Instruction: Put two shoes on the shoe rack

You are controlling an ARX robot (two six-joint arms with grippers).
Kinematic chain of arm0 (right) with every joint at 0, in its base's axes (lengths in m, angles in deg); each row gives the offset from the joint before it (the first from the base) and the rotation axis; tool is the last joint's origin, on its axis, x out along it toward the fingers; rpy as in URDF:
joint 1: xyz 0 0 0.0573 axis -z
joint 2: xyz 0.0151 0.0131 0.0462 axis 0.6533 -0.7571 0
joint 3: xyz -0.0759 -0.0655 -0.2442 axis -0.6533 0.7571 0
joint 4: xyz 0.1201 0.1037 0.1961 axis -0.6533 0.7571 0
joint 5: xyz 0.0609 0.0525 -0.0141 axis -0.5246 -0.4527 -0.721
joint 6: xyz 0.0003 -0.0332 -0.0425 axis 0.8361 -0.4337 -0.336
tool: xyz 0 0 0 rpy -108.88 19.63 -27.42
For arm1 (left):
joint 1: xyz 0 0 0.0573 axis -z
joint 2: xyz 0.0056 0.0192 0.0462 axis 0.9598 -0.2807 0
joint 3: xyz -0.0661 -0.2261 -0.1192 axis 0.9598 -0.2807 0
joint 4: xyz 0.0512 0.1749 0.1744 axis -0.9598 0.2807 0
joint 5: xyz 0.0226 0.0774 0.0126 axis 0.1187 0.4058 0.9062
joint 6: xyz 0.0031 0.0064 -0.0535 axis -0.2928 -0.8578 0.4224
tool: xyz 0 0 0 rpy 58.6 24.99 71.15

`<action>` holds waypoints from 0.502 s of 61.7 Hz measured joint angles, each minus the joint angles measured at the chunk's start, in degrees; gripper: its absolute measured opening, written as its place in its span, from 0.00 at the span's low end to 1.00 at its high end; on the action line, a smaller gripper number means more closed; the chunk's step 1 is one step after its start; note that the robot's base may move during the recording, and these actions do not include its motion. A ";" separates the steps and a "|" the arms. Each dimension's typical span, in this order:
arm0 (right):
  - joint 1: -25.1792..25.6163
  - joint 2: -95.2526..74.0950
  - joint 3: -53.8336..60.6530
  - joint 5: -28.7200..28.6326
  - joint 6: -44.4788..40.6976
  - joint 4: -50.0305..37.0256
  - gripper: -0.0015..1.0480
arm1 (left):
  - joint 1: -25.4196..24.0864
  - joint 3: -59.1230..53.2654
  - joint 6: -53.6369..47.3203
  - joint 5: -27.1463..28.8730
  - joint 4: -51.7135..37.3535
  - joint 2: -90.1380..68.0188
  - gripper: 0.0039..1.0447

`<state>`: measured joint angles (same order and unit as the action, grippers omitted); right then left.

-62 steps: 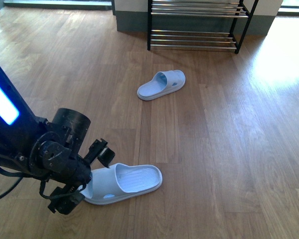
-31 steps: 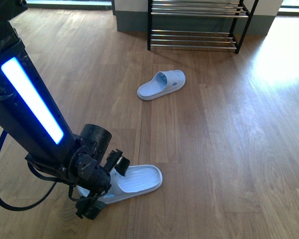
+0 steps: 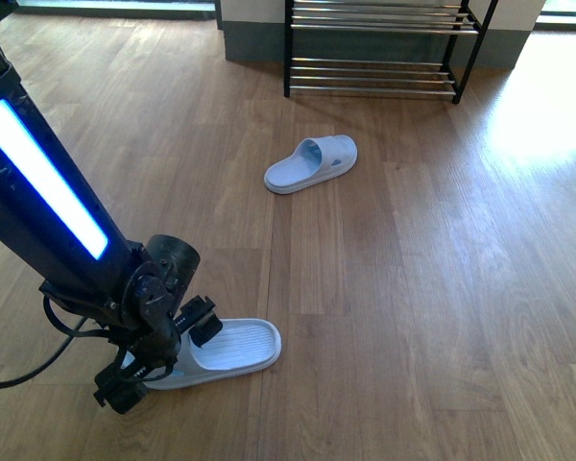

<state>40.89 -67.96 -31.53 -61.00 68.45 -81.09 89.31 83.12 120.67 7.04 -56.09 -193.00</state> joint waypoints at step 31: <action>0.00 0.00 0.00 0.00 0.00 0.00 0.91 | -0.59 0.79 -14.01 5.99 2.25 -0.13 0.54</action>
<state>40.89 -67.96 -31.53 -61.00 68.45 -81.09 88.72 83.90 106.66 13.03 -53.83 -193.13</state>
